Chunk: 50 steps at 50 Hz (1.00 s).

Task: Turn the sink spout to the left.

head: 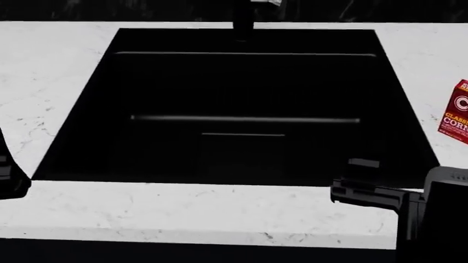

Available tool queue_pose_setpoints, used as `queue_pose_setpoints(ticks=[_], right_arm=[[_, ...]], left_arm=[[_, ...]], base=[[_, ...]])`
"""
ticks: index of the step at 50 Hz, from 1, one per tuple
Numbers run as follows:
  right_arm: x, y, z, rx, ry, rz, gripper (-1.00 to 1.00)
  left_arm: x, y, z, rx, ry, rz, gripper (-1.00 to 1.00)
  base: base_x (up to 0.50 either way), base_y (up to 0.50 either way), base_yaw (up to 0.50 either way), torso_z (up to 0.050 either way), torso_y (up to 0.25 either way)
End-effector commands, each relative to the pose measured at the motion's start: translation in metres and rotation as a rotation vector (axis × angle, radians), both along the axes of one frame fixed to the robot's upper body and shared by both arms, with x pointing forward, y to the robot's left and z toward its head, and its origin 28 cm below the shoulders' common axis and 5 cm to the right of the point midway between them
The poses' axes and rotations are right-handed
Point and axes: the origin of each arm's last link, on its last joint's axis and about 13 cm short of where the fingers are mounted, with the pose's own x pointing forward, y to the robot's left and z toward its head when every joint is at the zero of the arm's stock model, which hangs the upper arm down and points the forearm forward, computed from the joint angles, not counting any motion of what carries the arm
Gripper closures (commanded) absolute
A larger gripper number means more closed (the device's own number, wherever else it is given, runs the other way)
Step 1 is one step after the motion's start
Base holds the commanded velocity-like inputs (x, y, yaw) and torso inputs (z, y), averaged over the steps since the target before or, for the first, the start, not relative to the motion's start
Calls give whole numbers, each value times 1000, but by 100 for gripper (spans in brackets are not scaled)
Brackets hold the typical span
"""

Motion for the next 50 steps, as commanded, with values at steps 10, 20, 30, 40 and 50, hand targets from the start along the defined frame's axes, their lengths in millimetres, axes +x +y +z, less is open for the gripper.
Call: queue_pose_setpoints(ticks=[10,20,30,40,50], right_arm=[[-1,0,-1,4,9,-4,-100],[-1,1,-4,2,9,2,-100],[-2,0,-5,4,11,3,-100],[-4,-2,-5,9,9,-6,-100],[-3,-1,-5,2,15,-7,-100]], left_arm=[[1,0,1,7,-1,-2,-100],[0,0,-2,12,6,-3,-100],[1,-2,-1,12,3,-12,-100],[2,-5,-2,14,6,-20,-100],[2,-5,-1,17,8,-21,-100]], base=[[148,423,0,0,0],[252,389,0,0,0],[305,341,0,0,0],[325,325,0,0,0],[270,56,0,0,2]])
